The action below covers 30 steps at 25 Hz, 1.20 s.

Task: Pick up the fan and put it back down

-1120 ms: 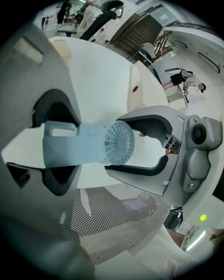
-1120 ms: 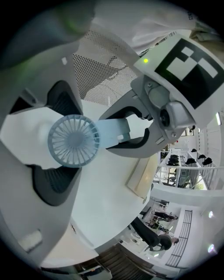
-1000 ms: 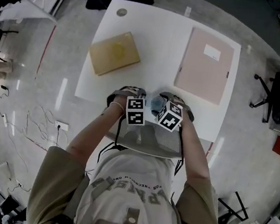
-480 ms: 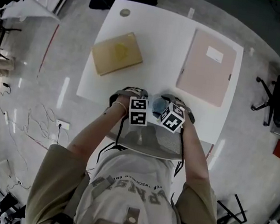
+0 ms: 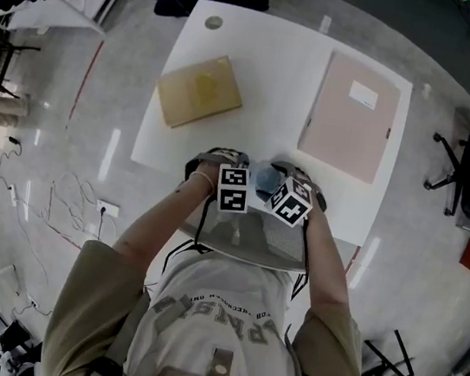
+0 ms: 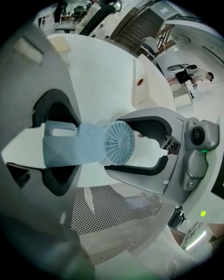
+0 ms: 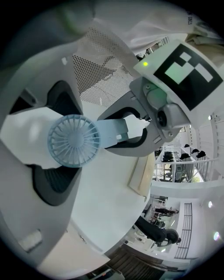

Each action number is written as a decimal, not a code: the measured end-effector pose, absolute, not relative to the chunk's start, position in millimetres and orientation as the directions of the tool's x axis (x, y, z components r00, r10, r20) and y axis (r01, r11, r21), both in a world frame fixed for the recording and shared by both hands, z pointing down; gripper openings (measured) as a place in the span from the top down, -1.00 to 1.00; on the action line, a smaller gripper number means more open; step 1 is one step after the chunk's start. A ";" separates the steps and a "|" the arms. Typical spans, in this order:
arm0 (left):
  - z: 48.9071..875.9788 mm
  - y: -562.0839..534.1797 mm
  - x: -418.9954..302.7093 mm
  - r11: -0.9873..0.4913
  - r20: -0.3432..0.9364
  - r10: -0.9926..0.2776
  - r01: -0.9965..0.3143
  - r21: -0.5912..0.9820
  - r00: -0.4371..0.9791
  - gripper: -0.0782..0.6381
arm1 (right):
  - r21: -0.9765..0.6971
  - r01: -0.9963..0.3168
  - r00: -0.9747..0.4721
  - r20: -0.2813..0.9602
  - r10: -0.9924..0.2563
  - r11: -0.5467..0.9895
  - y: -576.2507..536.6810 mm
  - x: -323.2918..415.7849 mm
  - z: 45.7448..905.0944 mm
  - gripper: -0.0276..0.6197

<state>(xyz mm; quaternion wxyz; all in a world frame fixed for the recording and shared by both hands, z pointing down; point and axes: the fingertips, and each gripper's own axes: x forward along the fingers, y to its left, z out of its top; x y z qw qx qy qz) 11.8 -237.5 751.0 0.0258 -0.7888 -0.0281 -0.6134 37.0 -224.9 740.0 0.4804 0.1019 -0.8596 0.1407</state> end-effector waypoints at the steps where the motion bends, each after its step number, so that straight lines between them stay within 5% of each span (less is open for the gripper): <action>1: 750.8 -237.3 11.5 -0.997 0.969 0.014 0.076 -0.005 0.247 0.17 | -0.146 -0.312 -0.520 0.853 -0.040 0.939 -224.8 36.7 739.8 -0.15; 30: 750.2 -236.8 9.6 -0.999 0.948 0.035 0.031 0.026 0.315 0.12 | -0.205 -0.352 -0.572 0.820 -0.037 0.913 -223.7 34.8 737.8 -0.15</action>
